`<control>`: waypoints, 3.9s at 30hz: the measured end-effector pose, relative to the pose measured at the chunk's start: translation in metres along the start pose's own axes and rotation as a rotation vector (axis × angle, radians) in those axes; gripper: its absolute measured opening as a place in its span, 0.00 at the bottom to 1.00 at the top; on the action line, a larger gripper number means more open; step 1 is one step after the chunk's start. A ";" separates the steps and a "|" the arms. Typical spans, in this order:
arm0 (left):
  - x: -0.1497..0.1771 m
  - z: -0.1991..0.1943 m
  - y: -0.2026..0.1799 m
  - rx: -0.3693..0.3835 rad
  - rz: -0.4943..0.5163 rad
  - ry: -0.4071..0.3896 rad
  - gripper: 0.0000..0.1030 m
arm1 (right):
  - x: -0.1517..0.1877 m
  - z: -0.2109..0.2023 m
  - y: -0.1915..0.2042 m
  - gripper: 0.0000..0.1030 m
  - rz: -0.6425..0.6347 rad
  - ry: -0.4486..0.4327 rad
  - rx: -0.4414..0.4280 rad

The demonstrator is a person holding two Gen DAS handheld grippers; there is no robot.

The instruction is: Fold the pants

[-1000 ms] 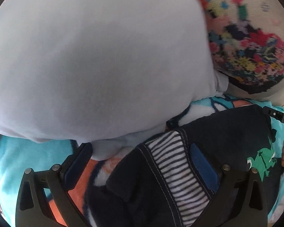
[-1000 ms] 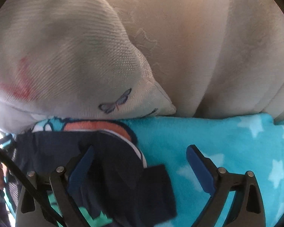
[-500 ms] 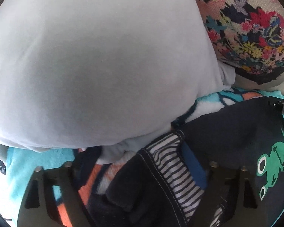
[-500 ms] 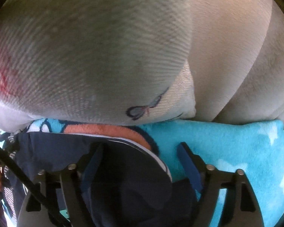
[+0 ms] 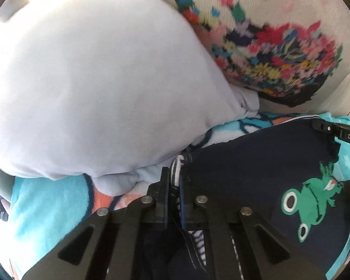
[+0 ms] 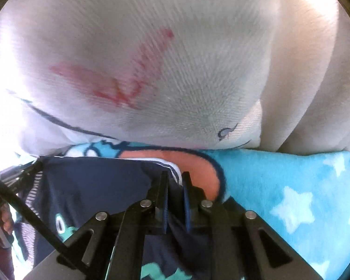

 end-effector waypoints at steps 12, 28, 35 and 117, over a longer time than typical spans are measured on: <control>0.012 -0.084 0.003 0.080 -0.050 -0.123 0.06 | 0.031 -0.085 -0.001 0.10 0.022 -0.121 -0.040; 0.094 -0.135 -0.012 0.088 0.031 -0.181 0.06 | 0.125 -0.164 0.014 0.09 0.071 -0.201 -0.057; 0.137 -0.131 -0.018 0.086 0.089 -0.124 0.07 | 0.170 -0.170 0.007 0.09 0.156 -0.190 -0.060; 0.054 0.003 -0.118 0.011 0.241 0.040 0.08 | 0.122 -0.107 -0.015 0.12 -0.037 -0.090 0.172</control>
Point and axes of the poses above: each gripper's, at about its wrist camera, not at the fingertips, and z roughly the way its jaws point, y to its left, x to its underside, the point moved 1 cm from there along z, roughly the way its jaws point, and after that the axes turned 6 degrees about -y, right-handed, at the moved point
